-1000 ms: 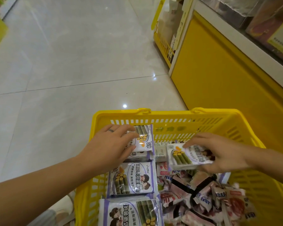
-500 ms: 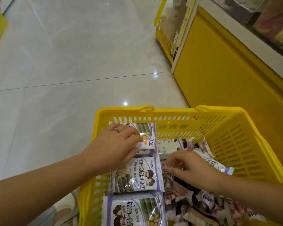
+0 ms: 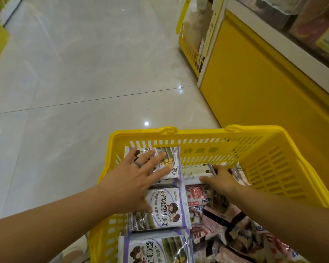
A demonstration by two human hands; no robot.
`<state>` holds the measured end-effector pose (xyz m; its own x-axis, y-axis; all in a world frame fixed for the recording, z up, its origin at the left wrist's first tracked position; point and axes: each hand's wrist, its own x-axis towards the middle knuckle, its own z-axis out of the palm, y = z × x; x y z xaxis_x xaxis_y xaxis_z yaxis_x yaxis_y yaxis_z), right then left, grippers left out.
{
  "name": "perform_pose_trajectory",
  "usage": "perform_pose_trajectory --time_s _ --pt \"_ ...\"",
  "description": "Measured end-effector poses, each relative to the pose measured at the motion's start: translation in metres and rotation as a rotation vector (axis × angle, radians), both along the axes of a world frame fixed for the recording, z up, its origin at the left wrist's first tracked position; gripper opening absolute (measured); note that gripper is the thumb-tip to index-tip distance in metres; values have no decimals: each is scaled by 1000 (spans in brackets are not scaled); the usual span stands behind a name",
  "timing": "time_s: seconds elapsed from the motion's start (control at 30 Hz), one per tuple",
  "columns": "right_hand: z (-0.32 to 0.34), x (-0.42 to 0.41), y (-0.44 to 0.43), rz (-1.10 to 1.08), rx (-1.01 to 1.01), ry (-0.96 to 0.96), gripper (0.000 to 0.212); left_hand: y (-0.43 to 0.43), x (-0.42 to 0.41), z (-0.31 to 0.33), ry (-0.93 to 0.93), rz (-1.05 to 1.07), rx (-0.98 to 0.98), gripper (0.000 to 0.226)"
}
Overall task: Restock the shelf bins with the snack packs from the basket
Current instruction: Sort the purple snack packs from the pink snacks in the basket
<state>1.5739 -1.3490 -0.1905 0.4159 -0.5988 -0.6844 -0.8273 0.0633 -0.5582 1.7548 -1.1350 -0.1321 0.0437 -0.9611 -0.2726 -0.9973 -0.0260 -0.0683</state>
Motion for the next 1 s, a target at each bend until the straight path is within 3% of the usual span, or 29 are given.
perform_pose_trajectory --time_s 0.07,0.2,0.3,0.4,0.63,0.73,0.8,0.9,1.0 --pt "0 -1 -1 -18 10 -37 72 0 0 1 -12 9 11 111" --pt "12 0 -9 -112 234 -143 48 0 0 1 -23 15 42 115" --pt "14 0 -11 -33 271 -170 56 0 -1 2 -30 32 64 116" --pt "16 2 -8 322 11 -105 72 2 -1 3 -60 36 74 115" --pt "43 -6 -26 742 -754 -22 32 3 0 3 -65 28 48 113" --pt "77 -19 -40 798 -922 -99 25 3 0 7 -33 30 45 108" --pt "102 -30 -45 733 -916 -218 18 2 -2 15 36 50 -45 97" --pt "129 -37 -39 530 -773 -370 27 -1 -9 37 161 90 -283 63" --pt "139 -28 -4 330 -343 -519 19 -1 -11 45 326 95 -603 41"
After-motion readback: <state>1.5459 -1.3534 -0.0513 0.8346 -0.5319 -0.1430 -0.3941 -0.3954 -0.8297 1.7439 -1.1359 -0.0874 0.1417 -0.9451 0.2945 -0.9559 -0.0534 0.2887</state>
